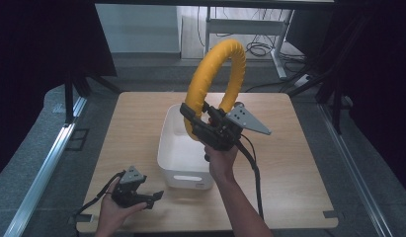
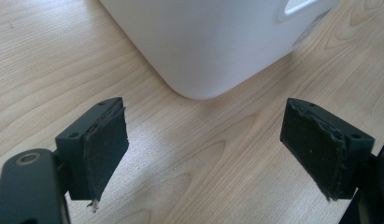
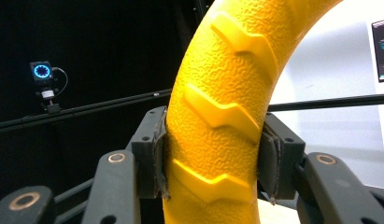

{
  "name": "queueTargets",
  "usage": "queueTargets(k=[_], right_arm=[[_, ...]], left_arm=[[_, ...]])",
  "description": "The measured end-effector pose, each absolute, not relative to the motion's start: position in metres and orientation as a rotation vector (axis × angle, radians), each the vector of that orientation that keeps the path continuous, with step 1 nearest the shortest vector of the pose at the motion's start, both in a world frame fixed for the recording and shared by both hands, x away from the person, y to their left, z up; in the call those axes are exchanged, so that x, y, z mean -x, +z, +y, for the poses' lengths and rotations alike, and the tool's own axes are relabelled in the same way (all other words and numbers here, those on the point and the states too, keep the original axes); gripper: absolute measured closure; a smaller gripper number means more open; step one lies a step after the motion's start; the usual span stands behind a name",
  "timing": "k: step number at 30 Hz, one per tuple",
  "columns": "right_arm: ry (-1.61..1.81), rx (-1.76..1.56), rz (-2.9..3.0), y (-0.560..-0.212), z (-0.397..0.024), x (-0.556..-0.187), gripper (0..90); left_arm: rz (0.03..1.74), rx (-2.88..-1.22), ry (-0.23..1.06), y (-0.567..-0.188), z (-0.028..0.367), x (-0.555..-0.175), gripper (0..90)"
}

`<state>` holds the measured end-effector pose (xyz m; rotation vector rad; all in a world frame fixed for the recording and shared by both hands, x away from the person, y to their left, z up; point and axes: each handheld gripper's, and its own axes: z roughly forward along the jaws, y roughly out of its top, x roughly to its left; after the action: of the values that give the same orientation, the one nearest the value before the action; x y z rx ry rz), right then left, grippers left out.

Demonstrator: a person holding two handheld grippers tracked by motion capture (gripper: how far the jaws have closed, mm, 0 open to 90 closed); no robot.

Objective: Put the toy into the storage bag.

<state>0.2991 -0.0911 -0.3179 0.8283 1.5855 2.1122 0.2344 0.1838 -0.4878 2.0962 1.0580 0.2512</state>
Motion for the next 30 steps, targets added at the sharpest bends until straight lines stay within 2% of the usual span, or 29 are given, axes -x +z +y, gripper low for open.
queueTargets(k=[30], right_arm=[[2.083,-0.826,1.635,-0.341,-0.041,-0.291,49.8]], left_arm=[[1.055,-2.100,0.245,-0.488,0.184,-0.234,15.1]])
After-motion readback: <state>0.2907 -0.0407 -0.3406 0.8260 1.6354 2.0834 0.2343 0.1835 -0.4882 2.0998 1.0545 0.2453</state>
